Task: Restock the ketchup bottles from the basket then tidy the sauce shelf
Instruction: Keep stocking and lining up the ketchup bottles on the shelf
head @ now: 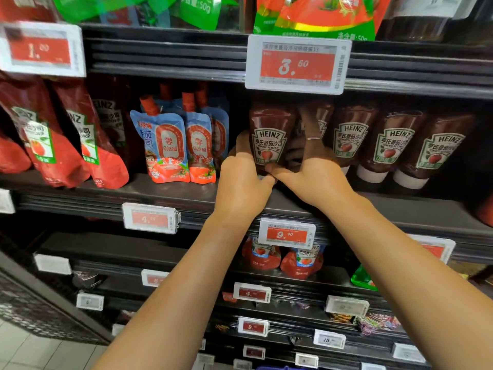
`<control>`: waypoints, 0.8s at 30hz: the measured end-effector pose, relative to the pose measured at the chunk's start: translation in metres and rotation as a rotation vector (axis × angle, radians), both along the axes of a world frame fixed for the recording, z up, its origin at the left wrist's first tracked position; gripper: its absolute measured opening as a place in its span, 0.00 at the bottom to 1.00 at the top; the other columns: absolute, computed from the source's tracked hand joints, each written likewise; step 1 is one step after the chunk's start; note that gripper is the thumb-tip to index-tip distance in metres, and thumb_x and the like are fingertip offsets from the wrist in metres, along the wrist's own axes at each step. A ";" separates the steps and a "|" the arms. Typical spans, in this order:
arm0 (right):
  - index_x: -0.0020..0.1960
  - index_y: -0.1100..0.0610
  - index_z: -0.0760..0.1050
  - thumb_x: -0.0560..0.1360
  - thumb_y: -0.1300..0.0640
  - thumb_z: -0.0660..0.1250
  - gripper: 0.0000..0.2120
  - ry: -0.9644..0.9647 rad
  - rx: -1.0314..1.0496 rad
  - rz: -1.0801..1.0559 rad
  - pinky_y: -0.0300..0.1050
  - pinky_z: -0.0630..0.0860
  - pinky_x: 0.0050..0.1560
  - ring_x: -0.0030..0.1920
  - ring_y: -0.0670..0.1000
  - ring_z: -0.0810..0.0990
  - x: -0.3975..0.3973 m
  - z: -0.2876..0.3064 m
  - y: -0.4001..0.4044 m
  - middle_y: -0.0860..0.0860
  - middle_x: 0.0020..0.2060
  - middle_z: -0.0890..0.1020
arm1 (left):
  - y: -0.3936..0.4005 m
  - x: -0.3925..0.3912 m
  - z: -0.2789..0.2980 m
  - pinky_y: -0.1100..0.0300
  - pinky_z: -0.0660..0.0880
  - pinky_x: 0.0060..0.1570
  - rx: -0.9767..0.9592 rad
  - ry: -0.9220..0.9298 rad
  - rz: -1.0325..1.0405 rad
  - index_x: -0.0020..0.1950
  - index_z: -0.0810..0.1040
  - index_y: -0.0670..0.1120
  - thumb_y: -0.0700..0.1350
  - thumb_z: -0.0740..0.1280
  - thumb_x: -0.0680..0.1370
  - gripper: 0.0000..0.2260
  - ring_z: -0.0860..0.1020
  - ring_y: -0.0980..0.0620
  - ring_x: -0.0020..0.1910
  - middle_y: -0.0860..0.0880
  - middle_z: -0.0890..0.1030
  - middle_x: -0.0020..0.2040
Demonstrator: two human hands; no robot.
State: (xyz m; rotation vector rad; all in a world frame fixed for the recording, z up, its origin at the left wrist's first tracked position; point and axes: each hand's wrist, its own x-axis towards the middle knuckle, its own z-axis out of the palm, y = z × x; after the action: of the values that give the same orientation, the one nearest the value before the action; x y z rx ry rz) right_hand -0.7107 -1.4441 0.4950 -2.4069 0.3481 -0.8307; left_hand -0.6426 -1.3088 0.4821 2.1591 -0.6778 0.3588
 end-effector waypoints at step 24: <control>0.43 0.50 0.80 0.75 0.52 0.70 0.03 0.235 -0.196 -0.230 0.42 0.70 0.42 0.42 0.53 0.80 -0.128 -0.005 -0.053 0.49 0.38 0.83 | 0.032 -0.036 -0.006 0.56 0.73 0.55 0.096 -0.032 -0.061 0.64 0.76 0.46 0.50 0.72 0.75 0.19 0.77 0.48 0.58 0.47 0.79 0.59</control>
State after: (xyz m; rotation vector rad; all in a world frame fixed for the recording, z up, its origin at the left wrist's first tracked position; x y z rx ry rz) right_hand -0.8385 -1.4975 0.4898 -2.6917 0.6734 -0.7063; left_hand -0.6785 -1.2772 0.4760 2.2222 -0.7914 0.3351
